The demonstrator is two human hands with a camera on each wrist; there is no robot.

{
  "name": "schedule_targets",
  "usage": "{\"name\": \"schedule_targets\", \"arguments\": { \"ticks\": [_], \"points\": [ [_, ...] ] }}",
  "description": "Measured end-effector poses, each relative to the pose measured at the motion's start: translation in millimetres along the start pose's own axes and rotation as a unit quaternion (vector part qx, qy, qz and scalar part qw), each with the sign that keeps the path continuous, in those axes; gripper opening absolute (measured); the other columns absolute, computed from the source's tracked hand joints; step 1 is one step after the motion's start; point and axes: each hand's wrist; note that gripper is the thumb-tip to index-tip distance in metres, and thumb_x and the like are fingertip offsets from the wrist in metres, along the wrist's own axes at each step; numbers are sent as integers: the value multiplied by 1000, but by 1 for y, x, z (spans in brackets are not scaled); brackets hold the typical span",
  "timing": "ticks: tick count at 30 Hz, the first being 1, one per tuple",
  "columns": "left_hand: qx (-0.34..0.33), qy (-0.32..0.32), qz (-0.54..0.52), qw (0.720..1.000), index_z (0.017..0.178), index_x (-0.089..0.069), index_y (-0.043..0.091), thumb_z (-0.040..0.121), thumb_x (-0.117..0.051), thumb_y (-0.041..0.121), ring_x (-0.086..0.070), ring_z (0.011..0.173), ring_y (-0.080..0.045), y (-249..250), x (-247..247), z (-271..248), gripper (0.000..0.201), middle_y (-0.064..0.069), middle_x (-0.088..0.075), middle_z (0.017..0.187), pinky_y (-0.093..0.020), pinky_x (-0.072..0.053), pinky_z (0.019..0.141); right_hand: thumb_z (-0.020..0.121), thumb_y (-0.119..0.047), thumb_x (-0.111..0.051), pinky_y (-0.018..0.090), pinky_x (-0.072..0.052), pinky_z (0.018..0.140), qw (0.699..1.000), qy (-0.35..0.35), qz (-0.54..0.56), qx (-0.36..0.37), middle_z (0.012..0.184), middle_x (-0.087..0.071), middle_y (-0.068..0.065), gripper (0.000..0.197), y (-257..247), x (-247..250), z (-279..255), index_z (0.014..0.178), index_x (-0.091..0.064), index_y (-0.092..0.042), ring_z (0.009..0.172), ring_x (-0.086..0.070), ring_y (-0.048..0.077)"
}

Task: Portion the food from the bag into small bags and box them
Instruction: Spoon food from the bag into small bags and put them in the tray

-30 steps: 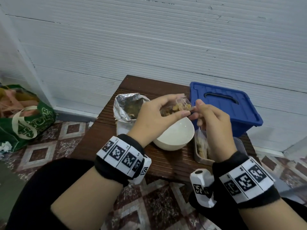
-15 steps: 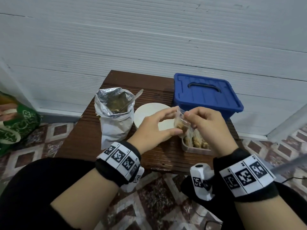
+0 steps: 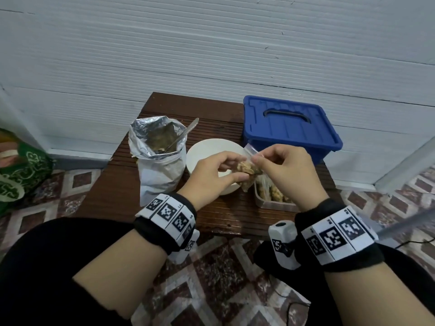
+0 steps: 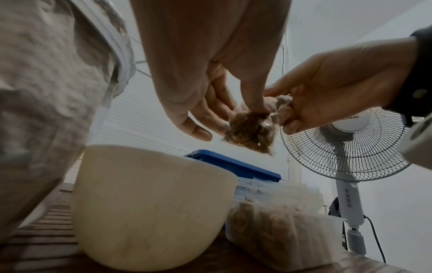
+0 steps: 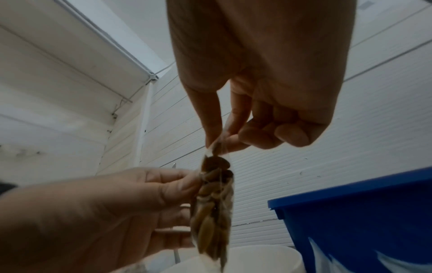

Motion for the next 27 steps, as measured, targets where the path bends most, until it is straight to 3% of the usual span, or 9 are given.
{"name": "schedule_targets", "arguments": {
  "ticks": [6, 10, 14, 16, 18, 20, 23, 27],
  "points": [
    [60, 21, -12, 998, 118, -62, 23, 91, -62, 31, -59, 107, -2, -7, -5, 1, 28, 9, -65, 114, -29, -43, 103, 82, -23, -70, 22, -47, 65, 994, 91, 28, -48, 66, -67, -4, 14, 19, 25, 11, 69, -69, -17, 65, -61, 7],
    [68, 43, 18, 997, 121, -62, 20, 96, -55, 31, -55, 105, 0, -12, -3, 2, 28, 9, -63, 118, -13, -38, 95, 83, -23, -68, 28, -44, 71, 982, 165, -16, -87, 63, -61, -4, 21, 38, 47, 17, 63, -64, -17, 67, -56, 10],
    [72, 64, 30, 995, 119, -63, 20, 98, -51, 31, -54, 106, 0, -17, 1, 3, 27, 12, -62, 115, -5, -35, 88, 87, -17, -62, 27, -38, 70, 963, 202, -121, -135, 72, -62, 3, 16, 54, 59, 17, 73, -68, -11, 77, -56, 19],
    [76, 70, 34, 994, 120, -62, 19, 99, -50, 30, -52, 105, 2, -18, 2, 4, 27, 14, -61, 115, 1, -33, 83, 86, -16, -61, 30, -41, 69, 952, 213, -158, -156, 75, -64, 8, 17, 63, 62, 16, 72, -67, -10, 79, -59, 26],
    [79, 73, 31, 994, 121, -62, 18, 99, -49, 30, -52, 107, 1, -19, 4, 5, 27, 13, -61, 118, 0, -33, 84, 86, -18, -62, 34, -47, 72, 945, 194, -185, -186, 72, -64, 9, 21, 71, 62, 16, 66, -65, -13, 79, -61, 30],
    [81, 74, 28, 994, 122, -61, 17, 99, -49, 29, -52, 111, -1, -19, 5, 5, 28, 11, -61, 122, -8, -35, 90, 87, -21, -63, 35, -48, 72, 939, 143, -215, -226, 66, -59, 8, 24, 80, 61, 16, 64, -62, -13, 75, -59, 30],
    [87, 74, 23, 993, 123, -61, 16, 100, -48, 29, -52, 113, -2, -20, 6, 5, 30, 10, -61, 123, -11, -35, 91, 87, -21, -65, 33, -46, 71, 922, 44, -258, -285, 73, -62, 13, 22, 95, 57, 17, 77, -68, -2, 74, -57, 28],
    [87, 80, 21, 993, 122, -63, 15, 100, -47, 29, -52, 114, -3, -19, 8, 5, 30, 10, -61, 124, -15, -35, 95, 84, -26, -70, 32, -46, 71, 918, 6, -255, -303, 76, -66, 15, 26, 101, 56, 17, 80, -71, -1, 76, -60, 28]
  ]
}}
Point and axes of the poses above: each hand's wrist, its own z-axis towards the middle knuckle, its own x-axis out of the back of the hand, y = z × x
